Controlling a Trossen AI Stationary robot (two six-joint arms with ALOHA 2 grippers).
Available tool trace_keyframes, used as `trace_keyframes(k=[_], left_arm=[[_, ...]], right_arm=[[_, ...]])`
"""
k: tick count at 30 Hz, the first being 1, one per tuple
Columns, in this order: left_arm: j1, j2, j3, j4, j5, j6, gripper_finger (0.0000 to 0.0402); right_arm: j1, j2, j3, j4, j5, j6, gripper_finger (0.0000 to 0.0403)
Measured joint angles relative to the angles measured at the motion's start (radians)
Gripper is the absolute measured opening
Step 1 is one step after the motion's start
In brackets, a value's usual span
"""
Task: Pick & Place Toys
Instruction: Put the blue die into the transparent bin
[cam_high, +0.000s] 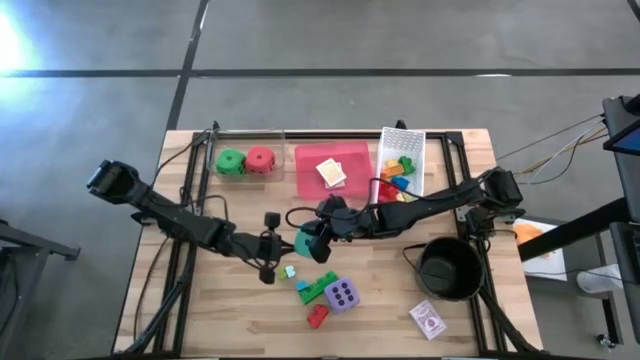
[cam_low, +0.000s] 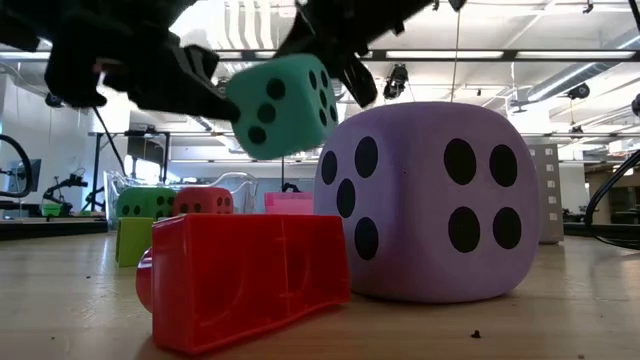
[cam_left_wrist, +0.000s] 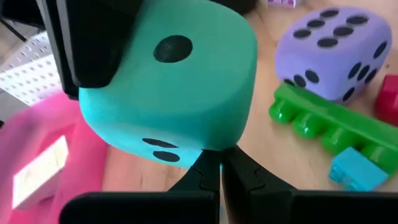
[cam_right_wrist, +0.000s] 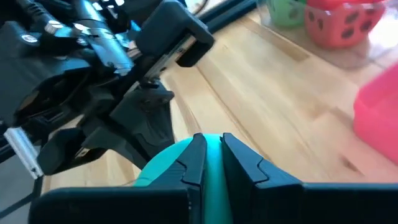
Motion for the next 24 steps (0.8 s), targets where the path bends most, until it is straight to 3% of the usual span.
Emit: trace_keyframes(k=[14,24], left_arm=[[0.045,0.142,0.013,0.005,0.140,-0.112,0.0001],[0.058,0.268,0.076,-0.005,0.177,-0.129,0.0001]], right_arm=[[-0.002,0.060,-0.123,0.101,-0.069,0.072,0.0017],[-0.001,0.098,-0.111,0.009,-0.092,0.076,0.0016]])
